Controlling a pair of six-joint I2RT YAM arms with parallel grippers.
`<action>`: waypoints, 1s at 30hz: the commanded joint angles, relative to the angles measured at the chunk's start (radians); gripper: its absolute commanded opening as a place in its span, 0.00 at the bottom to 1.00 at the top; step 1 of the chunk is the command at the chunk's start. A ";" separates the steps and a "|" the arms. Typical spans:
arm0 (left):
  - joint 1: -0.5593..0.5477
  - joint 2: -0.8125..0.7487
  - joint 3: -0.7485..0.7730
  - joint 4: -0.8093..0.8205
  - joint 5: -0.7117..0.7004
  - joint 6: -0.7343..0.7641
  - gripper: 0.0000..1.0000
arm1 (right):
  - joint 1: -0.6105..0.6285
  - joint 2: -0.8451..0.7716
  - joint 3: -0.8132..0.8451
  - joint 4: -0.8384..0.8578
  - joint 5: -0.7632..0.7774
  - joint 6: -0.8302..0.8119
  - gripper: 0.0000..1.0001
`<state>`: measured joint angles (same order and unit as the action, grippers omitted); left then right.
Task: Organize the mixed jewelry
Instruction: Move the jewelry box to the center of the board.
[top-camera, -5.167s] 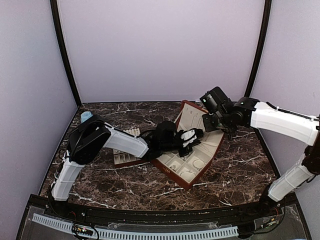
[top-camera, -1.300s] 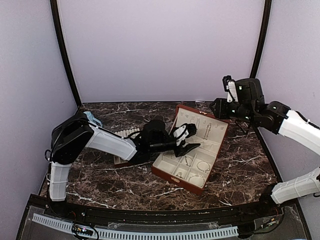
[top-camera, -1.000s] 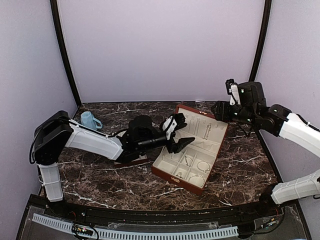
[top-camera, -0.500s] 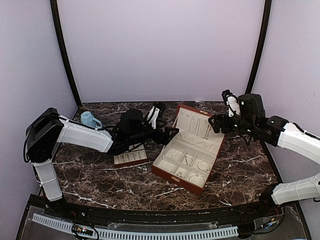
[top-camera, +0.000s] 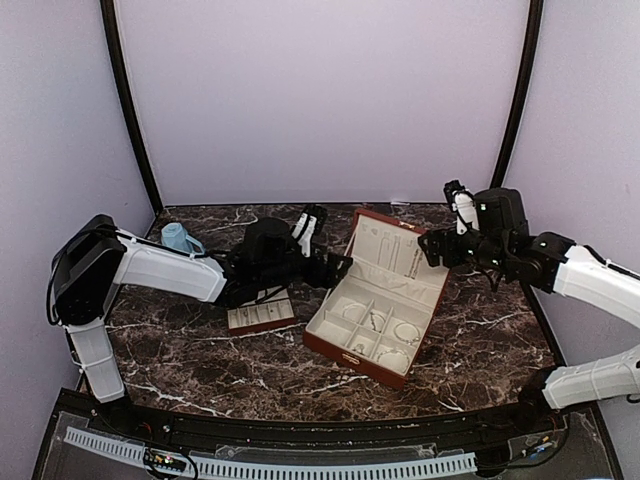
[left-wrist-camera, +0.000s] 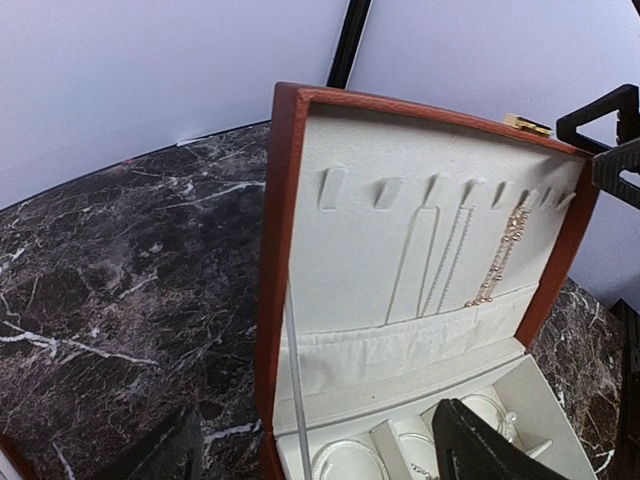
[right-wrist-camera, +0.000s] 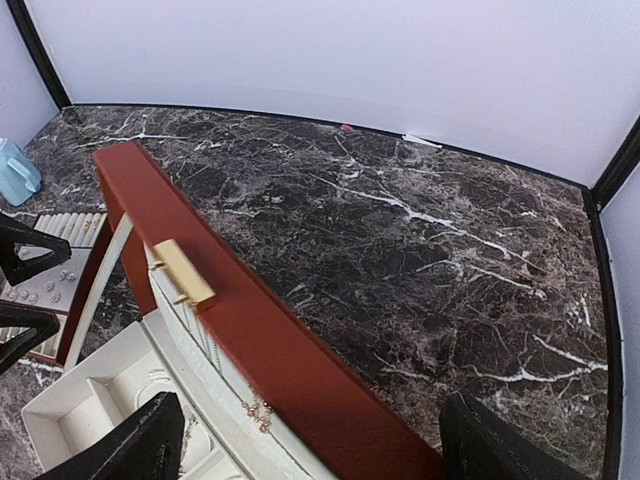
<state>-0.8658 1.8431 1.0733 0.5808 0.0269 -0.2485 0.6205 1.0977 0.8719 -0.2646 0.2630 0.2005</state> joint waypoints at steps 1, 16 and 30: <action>0.002 -0.039 -0.012 -0.024 -0.052 -0.011 0.82 | -0.001 -0.060 0.034 -0.066 0.036 0.054 0.91; 0.010 -0.104 -0.078 -0.042 -0.057 -0.041 0.82 | -0.079 -0.033 0.056 -0.159 -0.216 -0.115 0.98; 0.041 -0.208 -0.164 -0.101 -0.099 -0.058 0.83 | -0.083 0.148 0.219 -0.285 -0.160 -0.193 0.81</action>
<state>-0.8539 1.7340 0.9630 0.5186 -0.0368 -0.2836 0.5419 1.2297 1.0576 -0.5266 0.0925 0.0349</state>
